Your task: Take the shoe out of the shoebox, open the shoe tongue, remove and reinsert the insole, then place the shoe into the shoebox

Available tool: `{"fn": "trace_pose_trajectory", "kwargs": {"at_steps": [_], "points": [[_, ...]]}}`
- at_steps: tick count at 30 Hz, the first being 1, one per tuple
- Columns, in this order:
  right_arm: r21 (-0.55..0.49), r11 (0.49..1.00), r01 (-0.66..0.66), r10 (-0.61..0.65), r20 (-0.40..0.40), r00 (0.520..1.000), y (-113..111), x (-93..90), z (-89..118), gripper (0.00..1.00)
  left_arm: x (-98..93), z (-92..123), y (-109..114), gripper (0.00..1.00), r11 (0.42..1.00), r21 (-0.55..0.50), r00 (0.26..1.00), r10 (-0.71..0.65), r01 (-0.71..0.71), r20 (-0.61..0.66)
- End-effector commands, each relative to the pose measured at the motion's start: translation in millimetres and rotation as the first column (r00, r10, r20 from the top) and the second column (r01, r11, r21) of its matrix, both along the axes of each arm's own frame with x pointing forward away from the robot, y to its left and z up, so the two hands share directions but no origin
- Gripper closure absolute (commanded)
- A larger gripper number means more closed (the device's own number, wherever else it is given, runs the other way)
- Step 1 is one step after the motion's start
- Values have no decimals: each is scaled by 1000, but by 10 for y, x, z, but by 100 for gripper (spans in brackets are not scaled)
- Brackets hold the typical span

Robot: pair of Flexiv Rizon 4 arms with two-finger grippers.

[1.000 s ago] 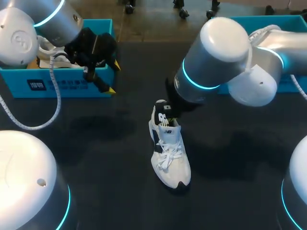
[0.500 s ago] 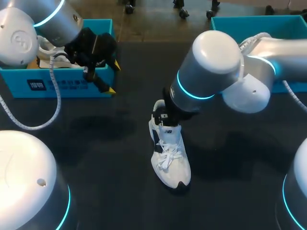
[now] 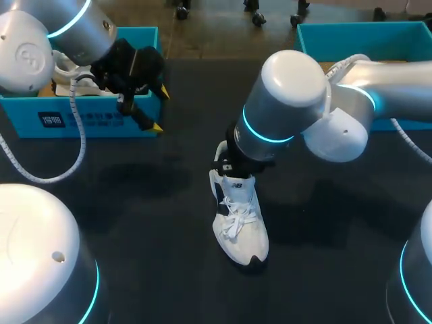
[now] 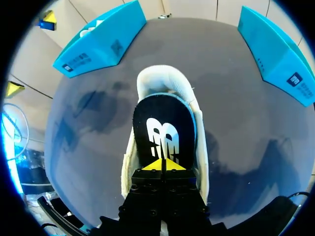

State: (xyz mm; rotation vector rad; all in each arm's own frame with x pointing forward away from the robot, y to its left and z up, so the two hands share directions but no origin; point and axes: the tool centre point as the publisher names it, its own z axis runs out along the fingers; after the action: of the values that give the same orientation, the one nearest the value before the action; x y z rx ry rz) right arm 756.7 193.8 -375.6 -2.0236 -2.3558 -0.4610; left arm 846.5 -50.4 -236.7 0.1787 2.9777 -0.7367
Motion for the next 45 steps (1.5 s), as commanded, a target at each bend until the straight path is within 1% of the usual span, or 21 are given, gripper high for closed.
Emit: {"fn": "trace_pose_trajectory", "kwargs": {"at_steps": [1,4,8,11,13,16,19,21,24,27,29,32,35,37,41,45], "points": [[8,1000,-1,1,-9,1000,28,23,-131,100,-2,4,-1,0,1000,4,1000,0,0,0],[-9,1000,2,-2,-4,1000,30,37,-78,100,-2,4,-1,0,1000,4,1000,0,0,0],[-34,999,3,-2,28,1000,1,68,89,100,-2,4,-1,0,1000,4,1000,0,0,0],[-41,999,-5,7,54,999,-19,119,189,100,-2,4,-1,0,1000,4,1000,0,0,0],[-44,999,-11,14,63,998,-27,174,219,100,-2,4,-1,0,1000,4,1000,0,0,0],[-42,999,-24,26,67,997,-6,269,180,100,-2,4,-1,0,1000,4,1000,0,0,0],[-40,999,-34,36,62,997,38,322,75,100,-2,4,-1,0,1000,4,1000,0,0,0],[-27,999,-38,39,51,998,62,345,-12,100,-2,4,-1,0,1000,4,1000,0,0,0],[-39,998,-44,45,17,999,86,361,-120,100,-2,4,-1,0,1000,4,1000,0,0,0],[-45,998,-42,42,5,999,87,354,-160,100,-2,4,-1,0,1000,4,1000,0,0,0],[-45,998,-35,35,5,999,76,337,-136,100,-2,4,-1,0,1000,4,1000,0,0,0],[-54,998,-23,24,23,999,46,333,-23,100,-2,4,-1,0,1000,4,1000,0,0,0],[-68,998,-17,21,55,998,34,372,102,100,-2,4,-1,0,1000,4,1000,0,0,0],[-73,997,-12,18,73,997,41,418,142,100,-2,4,-1,0,1000,4,1000,0,0,0],[-51,999,-12,17,99,995,94,536,126,100,-2,4,-1,0,1000,4,1000,0,0,0],[-26,999,-23,25,98,995,188,638,22,100,-2,4,-1,0,1000,4,1000,0,0,0]]}}
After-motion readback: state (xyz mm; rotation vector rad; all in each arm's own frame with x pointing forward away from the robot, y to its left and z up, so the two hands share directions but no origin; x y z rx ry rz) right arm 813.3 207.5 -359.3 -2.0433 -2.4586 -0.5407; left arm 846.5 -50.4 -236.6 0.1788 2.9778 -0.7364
